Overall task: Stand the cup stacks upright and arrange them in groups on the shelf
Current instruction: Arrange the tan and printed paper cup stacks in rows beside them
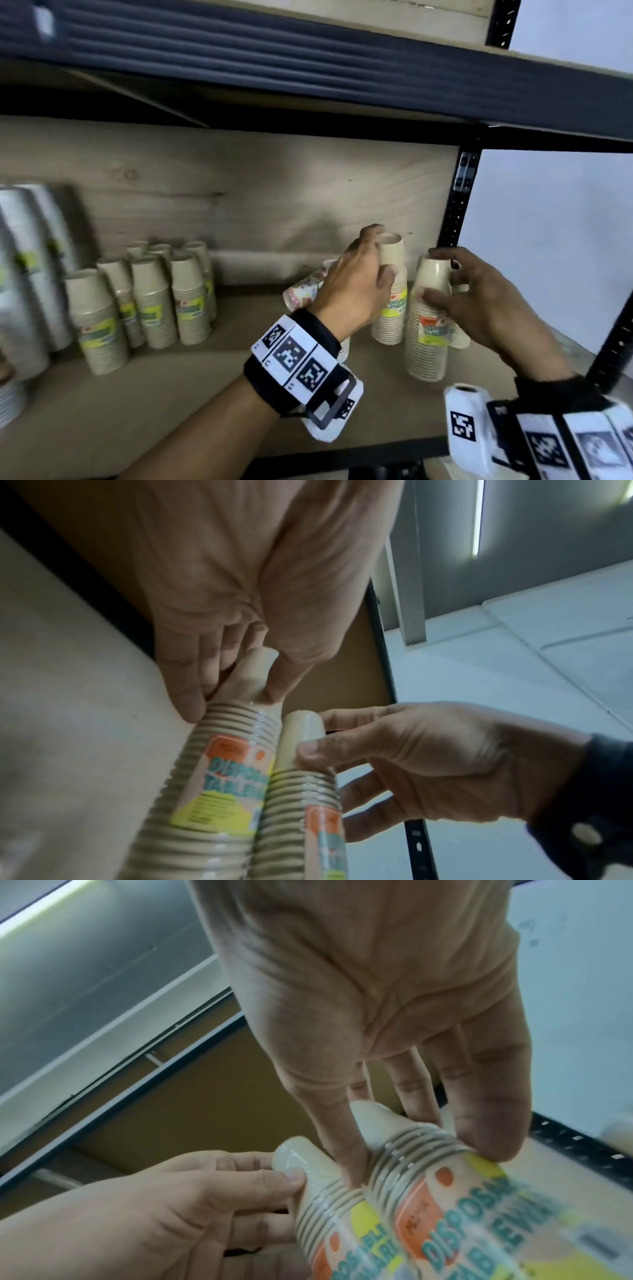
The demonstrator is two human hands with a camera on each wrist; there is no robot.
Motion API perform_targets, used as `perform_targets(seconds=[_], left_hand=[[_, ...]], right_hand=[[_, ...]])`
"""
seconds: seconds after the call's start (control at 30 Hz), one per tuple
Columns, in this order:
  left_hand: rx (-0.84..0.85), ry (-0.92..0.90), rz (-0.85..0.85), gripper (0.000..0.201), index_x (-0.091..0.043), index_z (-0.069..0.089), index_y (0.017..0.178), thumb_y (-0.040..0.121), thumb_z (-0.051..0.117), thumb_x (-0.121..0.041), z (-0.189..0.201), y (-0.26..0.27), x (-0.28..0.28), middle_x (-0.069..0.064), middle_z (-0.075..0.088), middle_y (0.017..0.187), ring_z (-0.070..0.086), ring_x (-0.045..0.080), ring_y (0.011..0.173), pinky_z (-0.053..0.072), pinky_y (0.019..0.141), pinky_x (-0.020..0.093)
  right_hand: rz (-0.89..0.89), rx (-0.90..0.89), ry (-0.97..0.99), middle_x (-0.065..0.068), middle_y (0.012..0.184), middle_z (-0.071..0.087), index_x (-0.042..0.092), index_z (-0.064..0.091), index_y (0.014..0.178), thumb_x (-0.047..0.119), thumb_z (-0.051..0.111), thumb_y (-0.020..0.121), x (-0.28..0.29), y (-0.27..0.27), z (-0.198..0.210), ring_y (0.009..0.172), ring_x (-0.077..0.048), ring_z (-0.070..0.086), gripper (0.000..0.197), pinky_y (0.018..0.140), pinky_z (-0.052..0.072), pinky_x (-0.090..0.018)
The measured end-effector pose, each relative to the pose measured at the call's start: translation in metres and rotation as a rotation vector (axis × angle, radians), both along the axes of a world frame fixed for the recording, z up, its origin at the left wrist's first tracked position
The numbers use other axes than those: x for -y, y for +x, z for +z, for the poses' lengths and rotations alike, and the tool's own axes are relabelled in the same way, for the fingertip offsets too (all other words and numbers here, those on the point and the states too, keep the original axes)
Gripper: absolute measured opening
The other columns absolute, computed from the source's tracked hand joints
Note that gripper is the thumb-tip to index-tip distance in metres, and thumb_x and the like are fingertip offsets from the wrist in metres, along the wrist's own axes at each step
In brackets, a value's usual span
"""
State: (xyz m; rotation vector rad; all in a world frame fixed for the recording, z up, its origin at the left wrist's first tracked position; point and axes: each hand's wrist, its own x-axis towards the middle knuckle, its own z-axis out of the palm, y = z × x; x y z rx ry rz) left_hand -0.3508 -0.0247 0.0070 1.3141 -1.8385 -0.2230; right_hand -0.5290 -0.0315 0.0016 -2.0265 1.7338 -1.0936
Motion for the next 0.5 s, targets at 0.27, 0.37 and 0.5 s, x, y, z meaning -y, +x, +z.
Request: perform_targets(seconds=[0.27, 0.37, 0.5], left_hand=[[-0.037, -0.046, 0.123, 0.053, -0.033, 0.029, 0.144, 0.097, 0.053, -0.030, 0.015, 0.084, -0.053, -0.005, 0.053, 0.137, 0.053, 0.018, 0.119, 0.044, 0.103, 0.038], [-0.063, -0.051, 0.196, 0.057, -0.033, 0.028, 0.144, 0.094, 0.056, -0.034, 0.014, 0.125, -0.065, -0.003, 0.057, 0.133, 0.059, 0.021, 0.114, 0.048, 0.099, 0.043], [-0.113, 0.000, 0.299, 0.062, -0.042, 0.025, 0.140, 0.086, 0.055, -0.047, 0.001, 0.184, -0.078, -0.004, 0.058, 0.132, 0.061, 0.021, 0.113, 0.051, 0.096, 0.044]], right_hand=[[0.194, -0.039, 0.031, 0.012, 0.095, 0.063, 0.048, 0.053, 0.124, 0.036, 0.078, 0.078, -0.024, 0.085, 0.031, 0.093, -0.018, 0.065, 0.053, 0.089, 0.052, -0.041], [0.296, 0.015, 0.022, 0.012, 0.097, 0.065, 0.055, 0.050, 0.123, 0.040, 0.080, 0.074, -0.024, 0.124, 0.031, 0.090, -0.018, 0.067, 0.059, 0.088, 0.055, -0.044], [0.373, 0.063, 0.051, 0.007, 0.098, 0.070, 0.056, 0.046, 0.117, 0.056, 0.078, 0.057, -0.020, 0.189, 0.013, 0.087, -0.016, 0.070, 0.068, 0.083, 0.057, -0.045]])
